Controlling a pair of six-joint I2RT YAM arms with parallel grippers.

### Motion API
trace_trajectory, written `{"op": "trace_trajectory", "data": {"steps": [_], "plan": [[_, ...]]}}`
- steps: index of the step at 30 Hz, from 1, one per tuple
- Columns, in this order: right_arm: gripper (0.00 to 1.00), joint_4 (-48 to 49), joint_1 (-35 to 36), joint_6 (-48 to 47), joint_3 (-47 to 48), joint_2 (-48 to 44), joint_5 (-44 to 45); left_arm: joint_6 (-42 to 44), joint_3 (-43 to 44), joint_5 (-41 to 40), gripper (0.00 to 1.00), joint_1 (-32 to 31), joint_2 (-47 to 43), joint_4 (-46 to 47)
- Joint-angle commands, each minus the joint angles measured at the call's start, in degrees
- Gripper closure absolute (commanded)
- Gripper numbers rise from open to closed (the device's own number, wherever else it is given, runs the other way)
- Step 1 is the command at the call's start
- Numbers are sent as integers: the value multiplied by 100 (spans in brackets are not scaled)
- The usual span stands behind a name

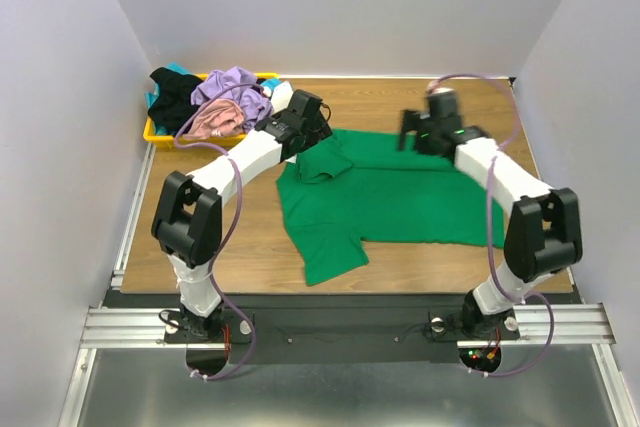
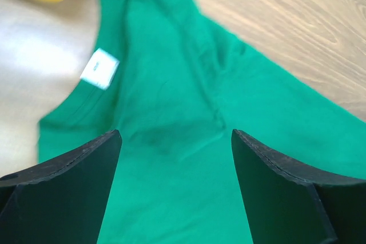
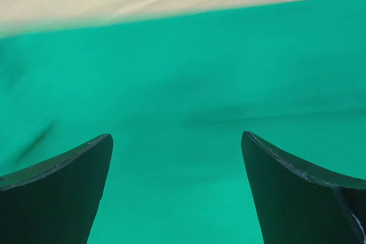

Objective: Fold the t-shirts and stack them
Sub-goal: Fold the tshirt

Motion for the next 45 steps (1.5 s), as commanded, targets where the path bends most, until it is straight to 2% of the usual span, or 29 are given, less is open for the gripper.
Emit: {"op": "trace_trajectory", "data": {"steps": [1,4,8,18,24,26,30,35,39,45], "plan": [[2,453,1337,318,-301,150,-422,592,140,464,11,218,388,304],[5,832,2460,320,-101,667,-98,540,-36,764,11,289,581,638],[14,877,3026,346,540,1582,395,504,-291,1177,11,368,784,1033],[35,1079,3247,618,990,2532,1177,408,-695,1714,11,728,1074,1430],[36,1149,3256,689,1026,2524,1336,408,-730,1749,12,799,1259,1430],[41,1210,3264,680,1061,2541,1494,390,-765,1758,13,808,1294,1421],[57,1281,3264,663,1184,2629,1582,373,-809,1723,14,825,1312,1430],[68,1290,3264,566,1333,2770,1714,373,-844,1670,14,843,1321,1421],[86,1290,3264,382,1447,2797,1740,364,-862,1678,14,852,1329,1412],[100,1255,3273,83,1272,2481,1697,373,-871,1652,15,860,1321,1403]]}}
